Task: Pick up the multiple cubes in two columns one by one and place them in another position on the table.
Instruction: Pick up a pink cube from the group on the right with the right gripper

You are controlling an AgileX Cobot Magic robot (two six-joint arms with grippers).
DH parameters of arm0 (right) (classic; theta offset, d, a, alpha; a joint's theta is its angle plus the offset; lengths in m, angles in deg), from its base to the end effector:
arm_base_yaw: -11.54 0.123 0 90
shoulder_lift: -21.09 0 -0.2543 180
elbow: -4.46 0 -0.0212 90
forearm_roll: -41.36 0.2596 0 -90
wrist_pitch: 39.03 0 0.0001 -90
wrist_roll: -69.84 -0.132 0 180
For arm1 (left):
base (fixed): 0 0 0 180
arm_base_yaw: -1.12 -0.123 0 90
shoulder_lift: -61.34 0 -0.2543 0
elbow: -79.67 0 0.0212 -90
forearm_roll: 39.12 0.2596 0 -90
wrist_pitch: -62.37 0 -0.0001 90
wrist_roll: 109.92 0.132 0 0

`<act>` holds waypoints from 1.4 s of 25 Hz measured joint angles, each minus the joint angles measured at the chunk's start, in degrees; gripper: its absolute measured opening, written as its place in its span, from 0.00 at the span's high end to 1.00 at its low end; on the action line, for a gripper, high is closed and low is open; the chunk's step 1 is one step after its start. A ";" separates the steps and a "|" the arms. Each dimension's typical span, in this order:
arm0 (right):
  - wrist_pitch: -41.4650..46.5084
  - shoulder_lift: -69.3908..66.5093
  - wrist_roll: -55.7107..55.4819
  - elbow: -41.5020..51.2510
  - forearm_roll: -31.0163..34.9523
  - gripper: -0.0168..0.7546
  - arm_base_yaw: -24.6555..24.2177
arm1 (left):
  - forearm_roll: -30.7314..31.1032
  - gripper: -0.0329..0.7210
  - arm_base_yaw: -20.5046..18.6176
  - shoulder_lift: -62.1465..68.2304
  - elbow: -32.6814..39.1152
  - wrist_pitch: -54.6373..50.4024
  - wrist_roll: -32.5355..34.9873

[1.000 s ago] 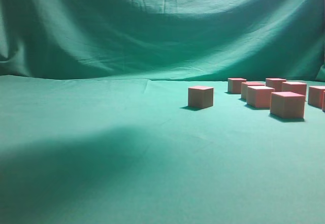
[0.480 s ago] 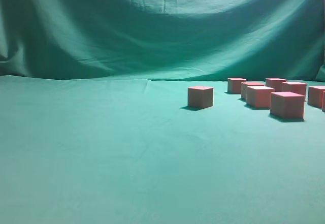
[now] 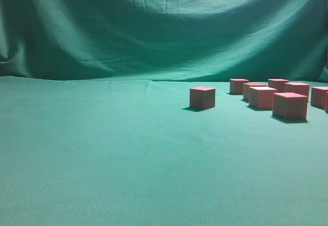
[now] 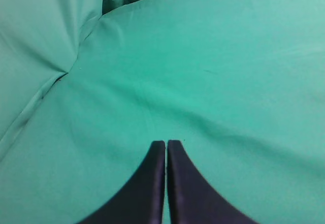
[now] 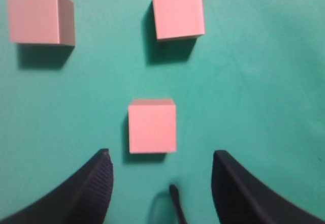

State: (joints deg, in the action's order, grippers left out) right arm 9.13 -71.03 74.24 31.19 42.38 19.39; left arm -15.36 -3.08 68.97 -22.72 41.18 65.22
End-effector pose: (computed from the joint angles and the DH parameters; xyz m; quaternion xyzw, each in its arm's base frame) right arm 0.2738 0.0395 0.1418 -0.1009 0.9884 0.0107 0.1128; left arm 0.1294 0.0288 0.1660 0.0469 0.7899 0.1712 0.5870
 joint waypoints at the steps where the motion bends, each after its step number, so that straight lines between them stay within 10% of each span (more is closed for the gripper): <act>1: -2.46 0.00 0.00 1.40 0.26 0.43 0.00 | 0.00 0.96 0.00 0.00 0.00 0.00 0.00; 16: -15.70 -9.31 0.00 4.91 0.65 0.43 0.00 | 0.00 0.96 0.00 0.00 0.00 0.00 0.00; 20: -16.23 -10.25 -0.12 4.91 0.65 0.64 0.00 | 0.00 0.96 0.00 0.00 0.00 0.00 0.00; 35: 8.87 -6.90 27.71 -19.07 23.10 0.64 4.33 | 0.00 0.96 0.00 0.00 0.00 0.00 0.00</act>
State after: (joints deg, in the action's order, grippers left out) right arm 18.00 -77.93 101.94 12.12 65.48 23.72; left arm -15.36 -3.08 68.97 -22.72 41.18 65.22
